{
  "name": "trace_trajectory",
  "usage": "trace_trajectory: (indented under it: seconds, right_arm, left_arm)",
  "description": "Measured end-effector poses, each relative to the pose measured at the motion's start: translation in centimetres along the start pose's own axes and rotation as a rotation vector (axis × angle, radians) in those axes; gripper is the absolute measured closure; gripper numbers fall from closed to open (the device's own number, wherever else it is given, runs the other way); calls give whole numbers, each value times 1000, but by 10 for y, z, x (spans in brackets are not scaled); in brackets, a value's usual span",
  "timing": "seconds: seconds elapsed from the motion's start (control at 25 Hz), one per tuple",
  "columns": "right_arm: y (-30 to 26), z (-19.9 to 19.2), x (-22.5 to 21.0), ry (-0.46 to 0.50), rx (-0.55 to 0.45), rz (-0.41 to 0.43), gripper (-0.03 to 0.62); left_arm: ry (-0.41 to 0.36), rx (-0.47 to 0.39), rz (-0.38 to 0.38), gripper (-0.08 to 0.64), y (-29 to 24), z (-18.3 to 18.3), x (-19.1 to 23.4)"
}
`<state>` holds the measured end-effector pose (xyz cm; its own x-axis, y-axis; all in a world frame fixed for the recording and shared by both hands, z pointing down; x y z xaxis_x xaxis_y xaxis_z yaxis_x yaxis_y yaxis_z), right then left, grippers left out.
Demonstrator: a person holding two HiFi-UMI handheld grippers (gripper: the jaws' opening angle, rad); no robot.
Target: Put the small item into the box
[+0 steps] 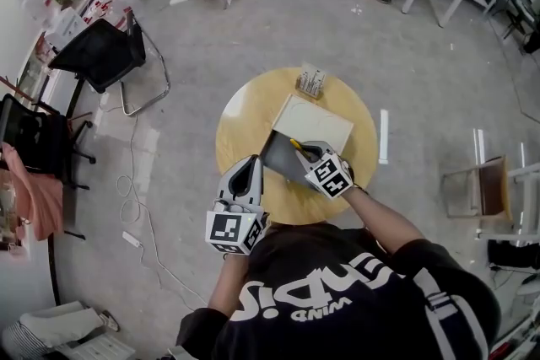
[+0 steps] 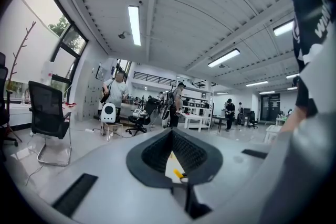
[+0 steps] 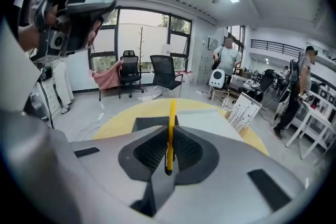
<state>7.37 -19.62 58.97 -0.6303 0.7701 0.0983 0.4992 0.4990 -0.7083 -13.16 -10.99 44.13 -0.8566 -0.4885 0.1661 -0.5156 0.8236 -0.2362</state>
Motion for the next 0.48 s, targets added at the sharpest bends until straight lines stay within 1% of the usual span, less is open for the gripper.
trace_trajectory:
  seconds: [0.48]
  right_arm:
    - [-43, -9, 5, 96, 152, 54, 566]
  left_arm:
    - [2, 16, 13, 551, 2, -2, 3]
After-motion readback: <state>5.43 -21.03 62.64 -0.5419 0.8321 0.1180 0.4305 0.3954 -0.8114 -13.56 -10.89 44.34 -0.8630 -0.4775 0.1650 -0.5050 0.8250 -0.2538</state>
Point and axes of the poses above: the fingertips, and each gripper's own axes: y backward along the fingers, x to its left, z out of its top, the point moved 10 cm from there along y, backward along the fingers, and after that the axes turned 9 degrees about x, right-handed, at the moved point
